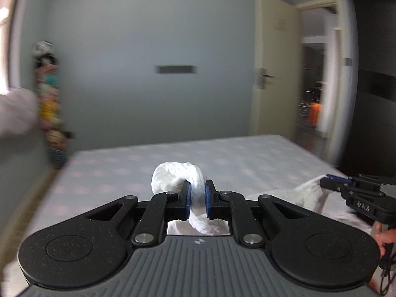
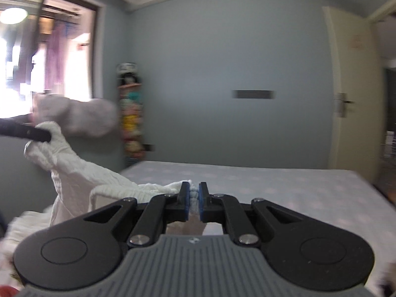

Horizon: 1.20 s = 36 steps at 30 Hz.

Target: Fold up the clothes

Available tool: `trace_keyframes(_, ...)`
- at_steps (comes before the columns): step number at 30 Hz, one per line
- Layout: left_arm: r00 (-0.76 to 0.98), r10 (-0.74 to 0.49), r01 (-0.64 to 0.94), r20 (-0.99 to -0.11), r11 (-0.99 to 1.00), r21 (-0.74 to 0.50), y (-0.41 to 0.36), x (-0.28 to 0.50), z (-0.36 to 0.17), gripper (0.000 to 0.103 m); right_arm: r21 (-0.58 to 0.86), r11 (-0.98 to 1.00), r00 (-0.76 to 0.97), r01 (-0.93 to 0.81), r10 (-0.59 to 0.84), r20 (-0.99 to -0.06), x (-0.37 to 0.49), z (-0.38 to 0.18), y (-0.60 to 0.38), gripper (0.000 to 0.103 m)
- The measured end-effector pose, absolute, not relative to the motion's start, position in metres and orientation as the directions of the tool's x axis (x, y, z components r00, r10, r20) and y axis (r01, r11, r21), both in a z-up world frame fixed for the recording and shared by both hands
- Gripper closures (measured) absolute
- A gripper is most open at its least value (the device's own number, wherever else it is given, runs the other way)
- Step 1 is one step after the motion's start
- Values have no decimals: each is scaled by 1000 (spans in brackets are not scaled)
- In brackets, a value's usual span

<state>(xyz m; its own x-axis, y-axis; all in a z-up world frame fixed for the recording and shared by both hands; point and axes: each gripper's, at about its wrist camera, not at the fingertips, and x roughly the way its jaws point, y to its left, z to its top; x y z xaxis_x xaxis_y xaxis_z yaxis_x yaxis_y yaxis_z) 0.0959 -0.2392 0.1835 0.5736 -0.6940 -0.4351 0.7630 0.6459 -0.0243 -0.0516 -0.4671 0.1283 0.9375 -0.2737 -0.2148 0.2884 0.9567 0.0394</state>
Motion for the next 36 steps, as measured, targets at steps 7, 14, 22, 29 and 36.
trace_keyframes(7, 283, -761, 886, -584, 441, -146, -372, 87, 91, 94, 20, 857, 789, 515, -465, -401, -117, 71, -557, 94)
trace_keyframes(14, 115, -716, 881, -689, 394, -263, -431, 87, 11, 89, 23, 824, 673, 566, -445, -590, -117, -4, -605, 91)
trace_keyframes(22, 142, -662, 872, -736, 435, -223, -396, 79, -4, 56, -65, 887, 669, 456, -391, -632, -110, -22, -599, 65)
trace_keyframes(29, 262, -572, 858, -777, 507, -83, -332, 117, 10, 56, -64, 974, 644, 216, -192, -741, -100, -44, -563, 61)
trace_keyframes(36, 371, -446, 785, -814, 619, 19, -247, 156, 10, 56, -186, 982, 534, 26, -171, -828, -86, -82, -536, 44)
